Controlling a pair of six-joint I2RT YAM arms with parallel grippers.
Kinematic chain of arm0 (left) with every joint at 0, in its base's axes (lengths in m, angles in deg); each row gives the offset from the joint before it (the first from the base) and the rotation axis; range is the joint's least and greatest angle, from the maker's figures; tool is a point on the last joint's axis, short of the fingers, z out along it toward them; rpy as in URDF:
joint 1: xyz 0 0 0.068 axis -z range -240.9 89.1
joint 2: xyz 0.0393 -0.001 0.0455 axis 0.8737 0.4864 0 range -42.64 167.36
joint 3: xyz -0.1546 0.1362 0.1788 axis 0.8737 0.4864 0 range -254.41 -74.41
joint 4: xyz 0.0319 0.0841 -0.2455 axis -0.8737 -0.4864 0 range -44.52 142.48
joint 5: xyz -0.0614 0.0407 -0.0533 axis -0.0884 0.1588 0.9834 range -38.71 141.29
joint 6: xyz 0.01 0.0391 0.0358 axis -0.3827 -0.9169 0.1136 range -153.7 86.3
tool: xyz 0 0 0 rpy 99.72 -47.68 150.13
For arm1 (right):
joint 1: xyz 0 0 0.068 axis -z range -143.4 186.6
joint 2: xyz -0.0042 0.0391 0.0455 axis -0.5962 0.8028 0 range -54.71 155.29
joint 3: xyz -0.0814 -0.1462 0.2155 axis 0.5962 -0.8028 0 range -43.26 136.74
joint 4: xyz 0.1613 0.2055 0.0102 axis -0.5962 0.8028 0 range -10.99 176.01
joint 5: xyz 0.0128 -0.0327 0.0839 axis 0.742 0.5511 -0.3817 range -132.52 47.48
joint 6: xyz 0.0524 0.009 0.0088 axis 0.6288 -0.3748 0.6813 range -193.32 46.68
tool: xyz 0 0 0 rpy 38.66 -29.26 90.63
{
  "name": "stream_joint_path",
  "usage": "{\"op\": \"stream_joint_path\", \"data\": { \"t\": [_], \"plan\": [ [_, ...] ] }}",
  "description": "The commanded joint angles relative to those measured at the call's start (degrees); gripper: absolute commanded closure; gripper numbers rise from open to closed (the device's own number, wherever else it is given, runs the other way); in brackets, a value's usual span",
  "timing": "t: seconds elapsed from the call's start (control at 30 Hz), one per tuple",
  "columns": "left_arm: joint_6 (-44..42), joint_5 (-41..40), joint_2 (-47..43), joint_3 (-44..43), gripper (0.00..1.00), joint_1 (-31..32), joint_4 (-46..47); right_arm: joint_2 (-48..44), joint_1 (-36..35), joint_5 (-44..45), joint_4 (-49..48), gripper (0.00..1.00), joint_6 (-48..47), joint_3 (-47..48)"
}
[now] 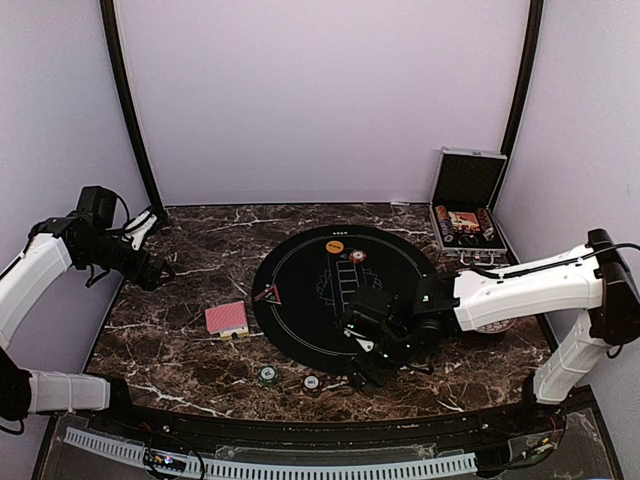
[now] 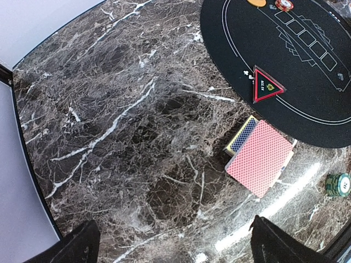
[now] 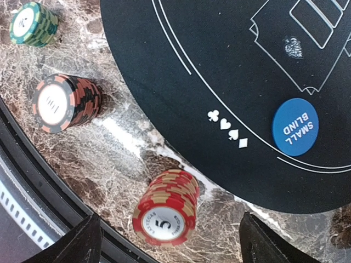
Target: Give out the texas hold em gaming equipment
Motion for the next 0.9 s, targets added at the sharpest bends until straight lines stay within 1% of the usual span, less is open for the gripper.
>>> {"op": "stream_joint_path", "data": {
  "t": [0.0,0.33,0.63,0.87],
  "plan": [
    [-0.29,1.31,-0.43,-2.07,0.01,-0.07,-1.62,1.72,-0.65,-1.08,-2.05,0.16,-0.43,0.06],
    [-0.26,2.1,0.11,-3.0,0.01,-0.09,-1.94,4.48,-0.72,-1.1,-2.96,0.24,-1.53,-0.01],
    [-0.33,2.03,0.18,-2.94,0.01,-0.1,-1.85,5.28,-0.72,-1.09,-3.89,0.29,-1.68,-1.16],
    [-0.29,1.82,0.18,-2.66,0.01,-0.09,-1.65,5.57,-0.72,-1.47,-4.39,0.37,-1.8,-1.91]
  ]
}}
